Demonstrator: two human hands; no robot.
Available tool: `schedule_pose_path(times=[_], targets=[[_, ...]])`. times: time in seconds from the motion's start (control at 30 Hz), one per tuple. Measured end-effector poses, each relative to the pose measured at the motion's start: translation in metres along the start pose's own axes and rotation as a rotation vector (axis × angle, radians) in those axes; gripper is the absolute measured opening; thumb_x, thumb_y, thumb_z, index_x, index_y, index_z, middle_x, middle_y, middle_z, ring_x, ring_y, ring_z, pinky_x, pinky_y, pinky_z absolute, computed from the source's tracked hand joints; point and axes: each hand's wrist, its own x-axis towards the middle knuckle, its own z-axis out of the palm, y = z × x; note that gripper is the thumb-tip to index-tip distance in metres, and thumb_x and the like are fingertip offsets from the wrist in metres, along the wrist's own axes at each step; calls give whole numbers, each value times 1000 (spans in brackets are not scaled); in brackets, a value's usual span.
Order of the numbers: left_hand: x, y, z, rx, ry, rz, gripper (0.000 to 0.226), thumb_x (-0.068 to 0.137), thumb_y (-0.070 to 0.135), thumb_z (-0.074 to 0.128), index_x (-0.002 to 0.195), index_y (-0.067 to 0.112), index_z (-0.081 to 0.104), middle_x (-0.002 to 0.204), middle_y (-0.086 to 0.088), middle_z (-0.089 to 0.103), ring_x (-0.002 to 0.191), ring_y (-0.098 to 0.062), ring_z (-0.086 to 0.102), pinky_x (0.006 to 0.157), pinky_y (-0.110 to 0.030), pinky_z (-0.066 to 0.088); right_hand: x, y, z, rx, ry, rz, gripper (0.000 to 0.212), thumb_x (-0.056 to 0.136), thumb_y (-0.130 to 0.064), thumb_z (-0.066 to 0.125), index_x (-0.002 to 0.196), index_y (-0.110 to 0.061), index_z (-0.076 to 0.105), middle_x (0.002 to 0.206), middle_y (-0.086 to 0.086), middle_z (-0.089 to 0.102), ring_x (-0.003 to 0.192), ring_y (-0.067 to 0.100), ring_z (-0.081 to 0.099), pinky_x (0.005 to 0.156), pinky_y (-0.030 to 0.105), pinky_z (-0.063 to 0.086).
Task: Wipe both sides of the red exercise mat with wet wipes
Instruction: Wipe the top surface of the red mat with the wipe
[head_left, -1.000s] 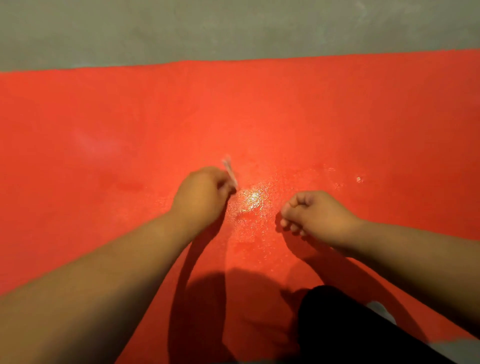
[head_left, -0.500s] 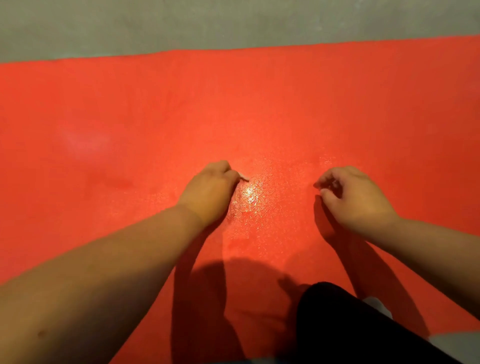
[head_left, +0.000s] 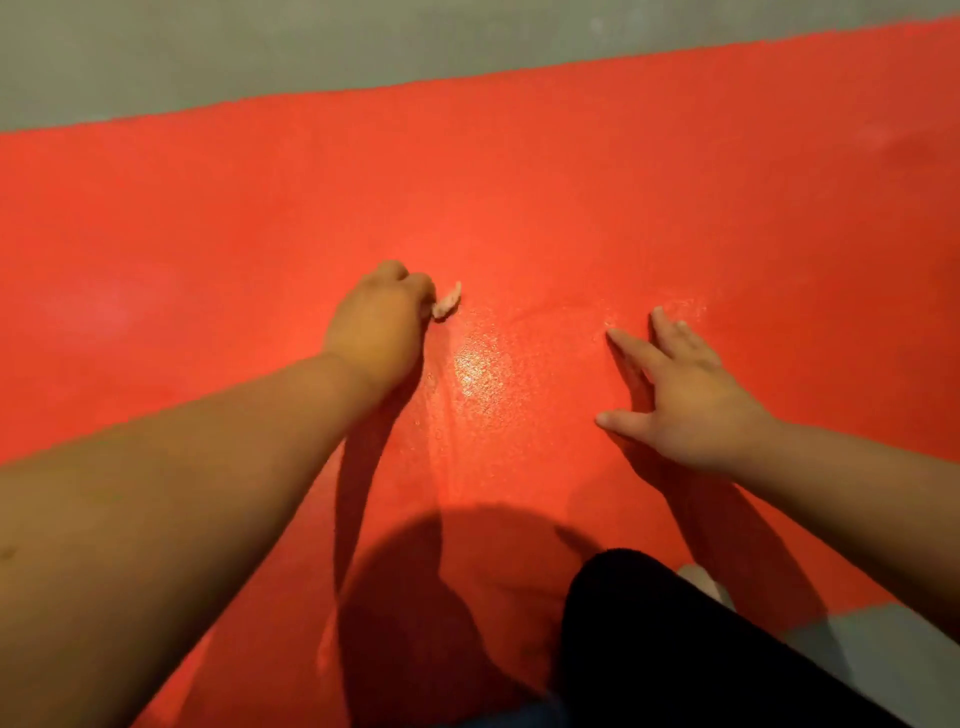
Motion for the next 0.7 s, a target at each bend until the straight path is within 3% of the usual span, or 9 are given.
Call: schedule_pose_path(times=[0.1,0.2,0.27,0.33,0.43,0.5,0.57,0.63,0.7], targets=[[-31,14,6,29,-32,247,9,89,20,59,94,16,65,94,-5,57,88,-28,57,68,-33,42,9,6,-5,59,29,14,98,67,-72,57,148,-44,10,159,6,-7,146,27,-5,118,46,10],[-84,32,5,-121,-395,567,17,93,36,49,91,21,58,88,3,52,82,-19,57,66,-28,47,21,12,-10,136,86,45,95,70,-69,60,148,-43,12,159,7,-6,146,26,-4,119,46,9],[-66,22,8,-97,-401,730,19,91,33,45,83,20,57,84,2,53,76,-19,59,59,-28,49,25,14,-11,144,99,51,94,71,-68,60,148,-43,13,159,7,-6,146,26,-4,119,46,9],[-22,18,5,-4,-266,659,13,88,27,51,86,18,60,87,-2,56,78,-25,61,60,-32,49,23,17,-7,124,94,33,93,71,-68,59,147,-44,11,159,6,-6,146,26,-4,119,46,9],[57,16,1,13,-25,274,17,91,19,56,105,18,64,98,-11,57,88,-35,58,66,-35,38,15,24,-5,84,60,30,92,73,-71,56,147,-46,8,159,3,-8,146,24,-6,119,46,10],[74,22,2,5,2,103,18,90,16,58,105,16,68,99,-13,57,91,-36,57,67,-34,36,14,26,-5,53,40,33,91,73,-73,52,147,-47,4,159,2,-11,146,23,-8,119,47,9],[50,39,10,22,-36,165,12,88,15,58,93,13,69,95,-10,58,91,-34,57,69,-36,41,15,25,-6,32,27,39,91,74,-73,51,147,-47,3,159,1,-13,146,24,-9,118,47,7],[-4,61,13,-21,-120,419,6,84,20,61,80,17,64,86,-3,57,83,-27,59,63,-33,45,16,25,-5,36,27,44,92,74,-73,51,147,-47,2,159,1,-13,146,24,-9,118,47,7],[-48,68,11,-107,-336,665,15,87,29,57,79,20,66,82,3,58,77,-19,60,55,-28,48,15,25,-6,45,29,40,91,74,-73,50,147,-47,3,159,0,-14,146,23,-10,118,47,6]])
